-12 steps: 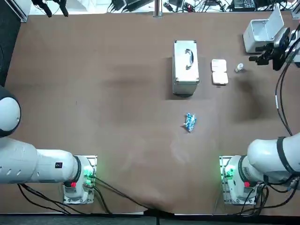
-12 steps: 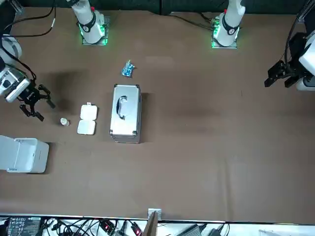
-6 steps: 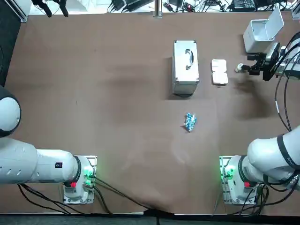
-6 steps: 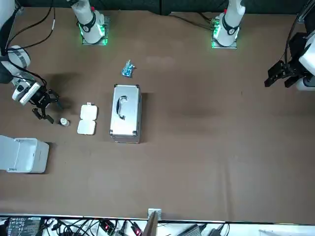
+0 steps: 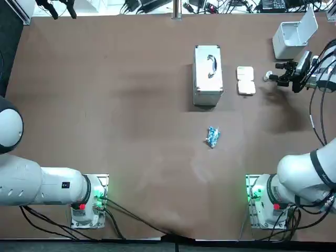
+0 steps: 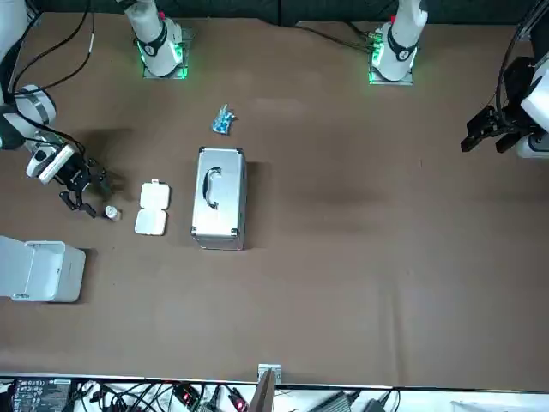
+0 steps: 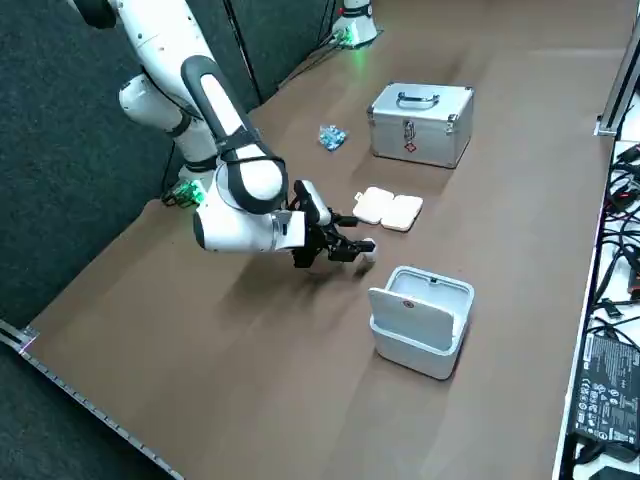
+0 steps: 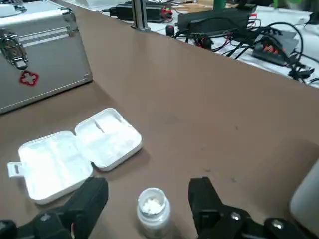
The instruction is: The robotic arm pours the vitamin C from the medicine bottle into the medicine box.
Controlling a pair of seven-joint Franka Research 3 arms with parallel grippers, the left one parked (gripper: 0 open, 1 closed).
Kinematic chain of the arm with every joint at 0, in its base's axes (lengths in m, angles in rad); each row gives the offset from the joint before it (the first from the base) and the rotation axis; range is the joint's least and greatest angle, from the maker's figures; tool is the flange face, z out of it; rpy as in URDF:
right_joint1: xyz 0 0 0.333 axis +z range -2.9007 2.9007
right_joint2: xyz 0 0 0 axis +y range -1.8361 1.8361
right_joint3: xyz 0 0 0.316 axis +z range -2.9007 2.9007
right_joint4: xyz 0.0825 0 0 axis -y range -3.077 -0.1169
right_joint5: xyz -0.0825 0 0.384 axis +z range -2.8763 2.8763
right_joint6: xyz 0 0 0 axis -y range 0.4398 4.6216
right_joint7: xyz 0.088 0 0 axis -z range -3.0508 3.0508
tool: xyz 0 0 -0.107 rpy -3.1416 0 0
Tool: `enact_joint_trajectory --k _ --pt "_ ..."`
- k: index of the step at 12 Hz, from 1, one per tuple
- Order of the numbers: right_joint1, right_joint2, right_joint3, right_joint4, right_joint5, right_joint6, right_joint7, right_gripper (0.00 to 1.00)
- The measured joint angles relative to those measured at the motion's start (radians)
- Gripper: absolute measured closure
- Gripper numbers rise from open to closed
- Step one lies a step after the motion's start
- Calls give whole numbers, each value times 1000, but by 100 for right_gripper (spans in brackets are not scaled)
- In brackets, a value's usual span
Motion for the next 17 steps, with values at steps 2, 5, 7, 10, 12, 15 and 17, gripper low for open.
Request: enact_joint_trajectory --k 2,5,7,10,12,15,17 --pt "-2 2 -7 5 27 -11 -37 0" --pt "-11 39 -11 13 93 -70 -102 0" --pt "-11 66 -11 20 113 -82 -122 0" --pt "-11 104 -11 37 120 -92 -136 0" --pt "-11 126 -11 48 141 -96 -143 0" --pt "-11 149 -11 57 158 -106 -151 0" --pt "-11 170 -11 68 186 -134 -175 0"
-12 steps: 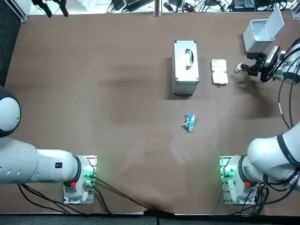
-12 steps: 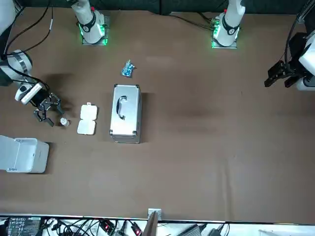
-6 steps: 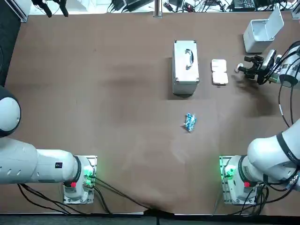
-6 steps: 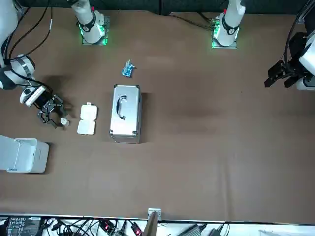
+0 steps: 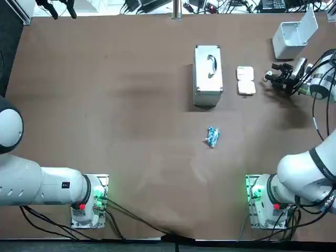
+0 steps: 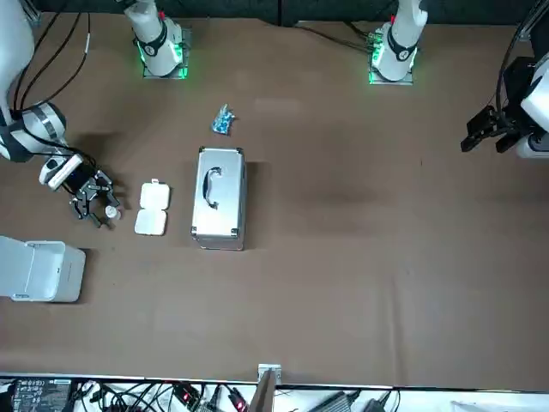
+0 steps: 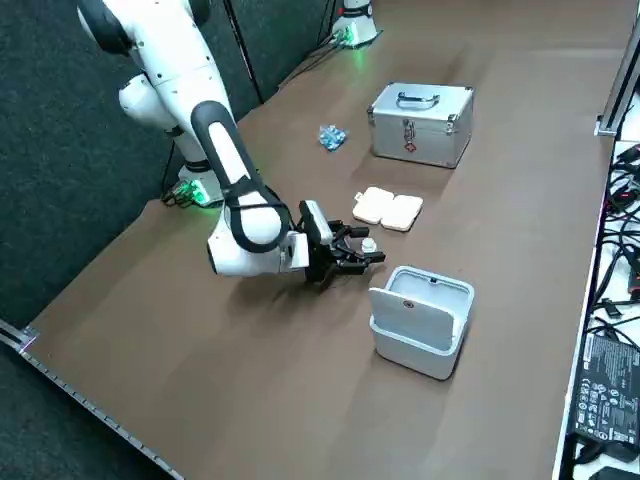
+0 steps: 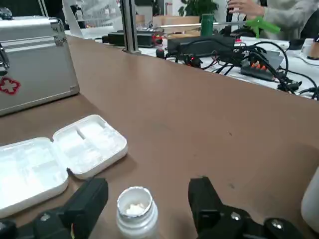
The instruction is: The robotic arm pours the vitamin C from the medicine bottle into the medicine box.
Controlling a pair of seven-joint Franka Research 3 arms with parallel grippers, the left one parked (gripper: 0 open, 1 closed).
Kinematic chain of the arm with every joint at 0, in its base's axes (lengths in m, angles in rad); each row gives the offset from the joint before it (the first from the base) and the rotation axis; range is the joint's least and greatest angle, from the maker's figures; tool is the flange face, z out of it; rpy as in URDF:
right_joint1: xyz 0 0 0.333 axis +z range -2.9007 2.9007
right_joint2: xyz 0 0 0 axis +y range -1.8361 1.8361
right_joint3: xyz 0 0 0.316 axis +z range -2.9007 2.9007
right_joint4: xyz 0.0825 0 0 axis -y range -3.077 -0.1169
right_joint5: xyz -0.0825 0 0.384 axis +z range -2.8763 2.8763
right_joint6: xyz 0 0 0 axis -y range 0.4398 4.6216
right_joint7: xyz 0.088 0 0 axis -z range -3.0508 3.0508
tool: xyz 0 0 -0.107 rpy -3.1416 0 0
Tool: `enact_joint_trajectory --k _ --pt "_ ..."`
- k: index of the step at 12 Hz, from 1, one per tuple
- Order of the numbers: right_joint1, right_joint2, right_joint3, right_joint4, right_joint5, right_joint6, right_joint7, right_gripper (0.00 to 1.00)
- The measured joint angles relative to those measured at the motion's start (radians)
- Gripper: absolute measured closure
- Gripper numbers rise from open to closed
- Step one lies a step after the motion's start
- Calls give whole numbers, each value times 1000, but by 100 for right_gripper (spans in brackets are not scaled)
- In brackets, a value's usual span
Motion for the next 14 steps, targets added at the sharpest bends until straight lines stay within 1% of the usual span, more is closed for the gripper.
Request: enact_joint_trajectory --k 5,7,11,14 --pt "0 40 0 16 22 -22 -29 1" --pt "0 43 0 16 22 -35 -35 3" --pt "0 49 0 17 22 -112 -54 4" --pt "-10 50 -6 17 22 -132 -60 4"
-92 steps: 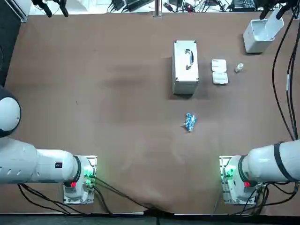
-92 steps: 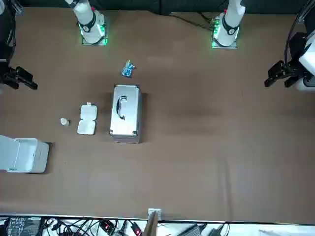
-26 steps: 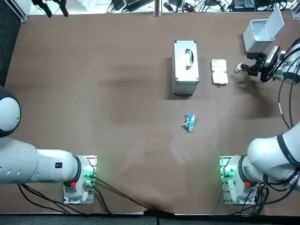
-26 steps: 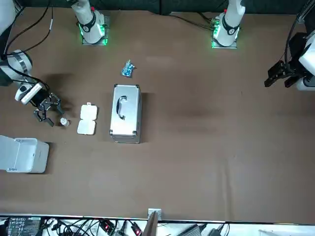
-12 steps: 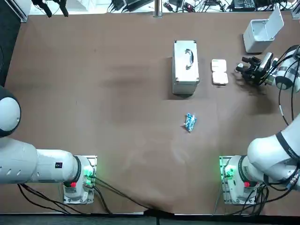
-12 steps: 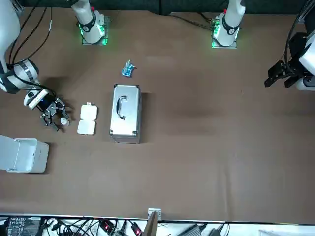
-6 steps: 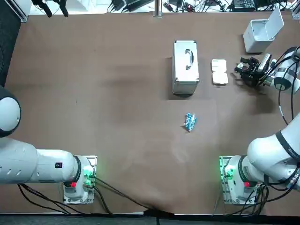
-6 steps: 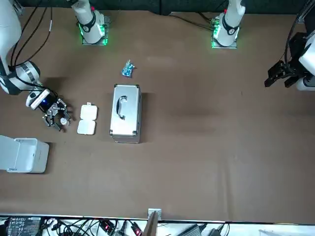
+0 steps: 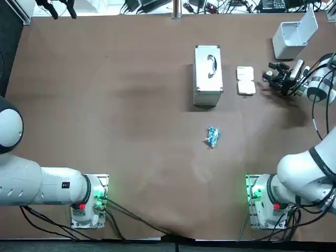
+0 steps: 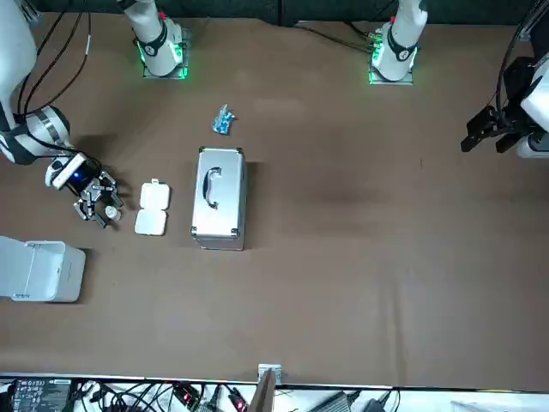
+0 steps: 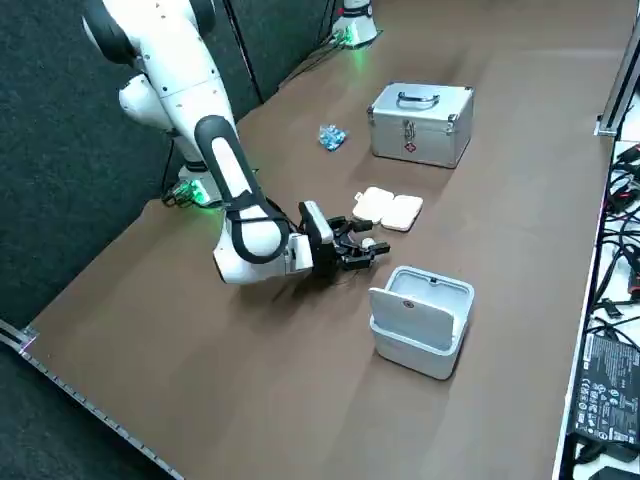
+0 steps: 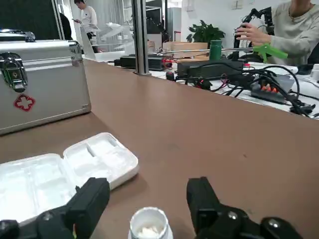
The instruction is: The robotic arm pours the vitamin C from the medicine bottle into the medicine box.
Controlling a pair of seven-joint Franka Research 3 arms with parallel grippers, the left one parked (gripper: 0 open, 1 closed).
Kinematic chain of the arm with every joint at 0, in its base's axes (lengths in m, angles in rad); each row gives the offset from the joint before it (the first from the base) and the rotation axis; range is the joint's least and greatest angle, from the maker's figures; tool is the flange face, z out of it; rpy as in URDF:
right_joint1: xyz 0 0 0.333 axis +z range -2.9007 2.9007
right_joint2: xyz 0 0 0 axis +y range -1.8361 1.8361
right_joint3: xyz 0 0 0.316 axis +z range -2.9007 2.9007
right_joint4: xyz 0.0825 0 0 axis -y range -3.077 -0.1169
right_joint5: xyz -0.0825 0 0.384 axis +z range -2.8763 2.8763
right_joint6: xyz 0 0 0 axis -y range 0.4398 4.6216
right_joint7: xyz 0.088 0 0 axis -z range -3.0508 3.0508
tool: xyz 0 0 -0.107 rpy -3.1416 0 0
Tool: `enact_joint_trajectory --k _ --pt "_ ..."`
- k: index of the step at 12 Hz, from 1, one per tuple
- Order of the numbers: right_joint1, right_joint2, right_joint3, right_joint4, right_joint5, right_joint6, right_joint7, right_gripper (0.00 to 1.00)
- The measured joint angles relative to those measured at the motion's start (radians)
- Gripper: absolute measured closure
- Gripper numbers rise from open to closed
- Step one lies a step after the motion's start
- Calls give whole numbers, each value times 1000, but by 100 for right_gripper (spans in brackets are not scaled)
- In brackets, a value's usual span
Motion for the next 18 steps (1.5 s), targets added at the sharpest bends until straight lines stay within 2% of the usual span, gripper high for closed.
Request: enact_joint_trajectory --k 4,11,18 --pt "-9 12 -12 0 0 -4 -5 4" --pt "-10 41 -13 2 0 -3 -7 5" --pt "-10 48 -17 6 0 36 -6 14"
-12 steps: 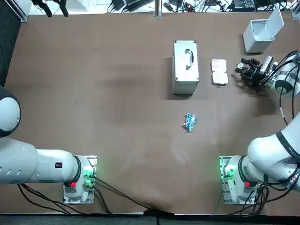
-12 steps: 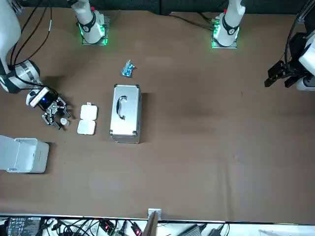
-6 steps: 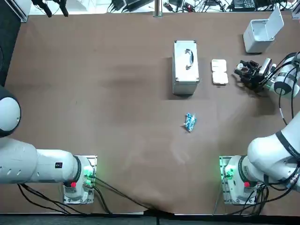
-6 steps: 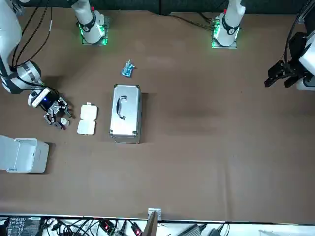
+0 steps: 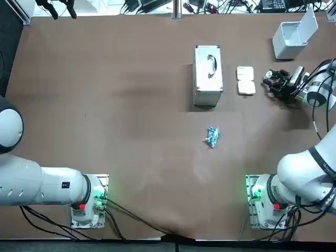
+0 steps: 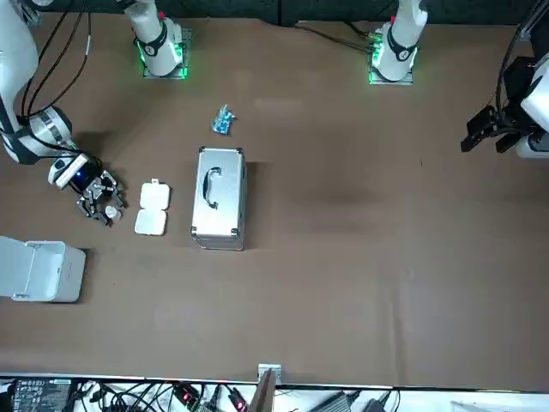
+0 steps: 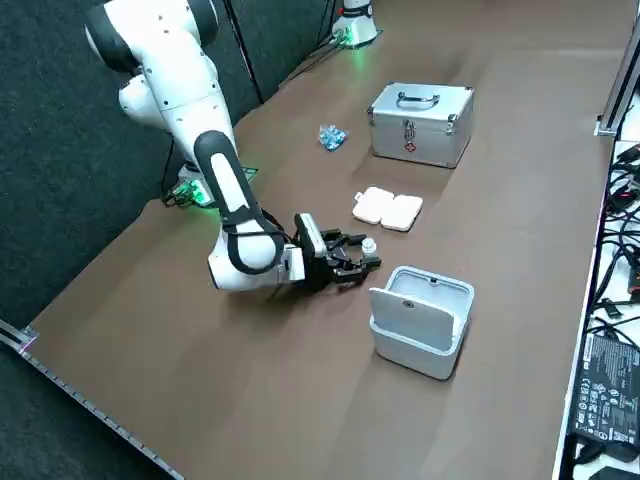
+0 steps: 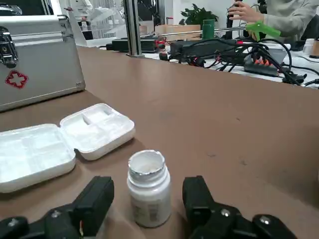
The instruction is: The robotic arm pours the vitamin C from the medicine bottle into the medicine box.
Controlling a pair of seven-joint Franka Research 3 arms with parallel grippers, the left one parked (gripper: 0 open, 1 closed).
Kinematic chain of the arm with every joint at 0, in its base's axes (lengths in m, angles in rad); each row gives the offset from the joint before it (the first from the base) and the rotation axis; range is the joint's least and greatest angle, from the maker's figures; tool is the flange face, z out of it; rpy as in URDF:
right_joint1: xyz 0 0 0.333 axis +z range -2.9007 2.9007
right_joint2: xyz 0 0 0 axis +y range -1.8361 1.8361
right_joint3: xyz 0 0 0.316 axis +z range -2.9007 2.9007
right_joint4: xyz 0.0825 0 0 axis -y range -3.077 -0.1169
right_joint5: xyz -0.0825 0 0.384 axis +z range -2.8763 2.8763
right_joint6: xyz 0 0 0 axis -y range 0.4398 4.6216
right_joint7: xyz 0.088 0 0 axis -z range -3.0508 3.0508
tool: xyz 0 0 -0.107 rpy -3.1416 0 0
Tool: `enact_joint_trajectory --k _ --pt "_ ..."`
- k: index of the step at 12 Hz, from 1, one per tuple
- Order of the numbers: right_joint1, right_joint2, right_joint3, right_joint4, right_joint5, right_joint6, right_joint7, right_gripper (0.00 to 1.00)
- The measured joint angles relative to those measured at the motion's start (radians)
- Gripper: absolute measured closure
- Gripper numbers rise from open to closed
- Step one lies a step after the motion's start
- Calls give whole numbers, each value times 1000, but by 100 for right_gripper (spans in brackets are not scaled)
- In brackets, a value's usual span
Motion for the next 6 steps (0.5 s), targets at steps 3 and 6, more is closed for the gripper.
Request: enact_joint_trajectory --k 3,6 --pt "0 0 -2 1 0 0 0 16" --pt "0 0 -2 3 0 1 0 23"
